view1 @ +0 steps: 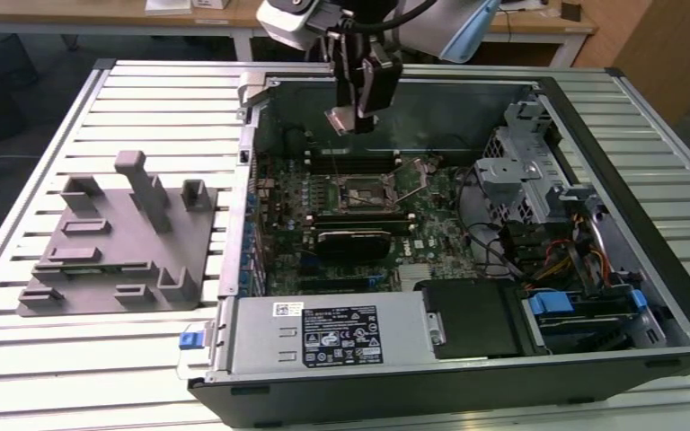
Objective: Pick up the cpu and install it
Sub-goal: 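Place the cpu into insertion slot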
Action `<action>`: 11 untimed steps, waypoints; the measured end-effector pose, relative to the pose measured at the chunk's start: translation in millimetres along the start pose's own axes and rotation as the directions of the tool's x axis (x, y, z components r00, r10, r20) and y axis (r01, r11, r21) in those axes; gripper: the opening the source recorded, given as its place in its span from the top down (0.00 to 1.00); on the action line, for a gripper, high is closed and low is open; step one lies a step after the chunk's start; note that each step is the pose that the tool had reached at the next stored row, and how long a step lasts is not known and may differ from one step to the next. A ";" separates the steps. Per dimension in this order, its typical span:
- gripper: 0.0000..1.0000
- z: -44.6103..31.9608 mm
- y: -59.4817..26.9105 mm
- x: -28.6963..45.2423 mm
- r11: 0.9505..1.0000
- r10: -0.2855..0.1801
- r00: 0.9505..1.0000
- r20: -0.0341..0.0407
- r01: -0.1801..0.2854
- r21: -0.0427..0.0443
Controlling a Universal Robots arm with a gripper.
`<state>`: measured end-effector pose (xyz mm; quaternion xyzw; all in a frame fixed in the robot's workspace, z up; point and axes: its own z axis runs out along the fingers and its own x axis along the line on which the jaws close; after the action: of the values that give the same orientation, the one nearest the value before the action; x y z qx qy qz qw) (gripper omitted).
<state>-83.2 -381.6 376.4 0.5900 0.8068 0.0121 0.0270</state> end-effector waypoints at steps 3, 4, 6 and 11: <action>0.47 0.5 0.1 0.3 1.000 0.017 1.000 0.001 -0.017 0.001; 0.47 0.8 0.1 0.3 1.000 0.019 1.000 0.001 -0.019 0.001; 0.47 1.4 0.0 0.3 1.000 0.020 1.000 0.001 -0.020 0.001; 0.47 4.1 -0.1 0.4 1.000 0.020 1.000 0.001 -0.020 0.001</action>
<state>-83.2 -381.3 372.2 0.5980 0.8009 0.0118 0.0271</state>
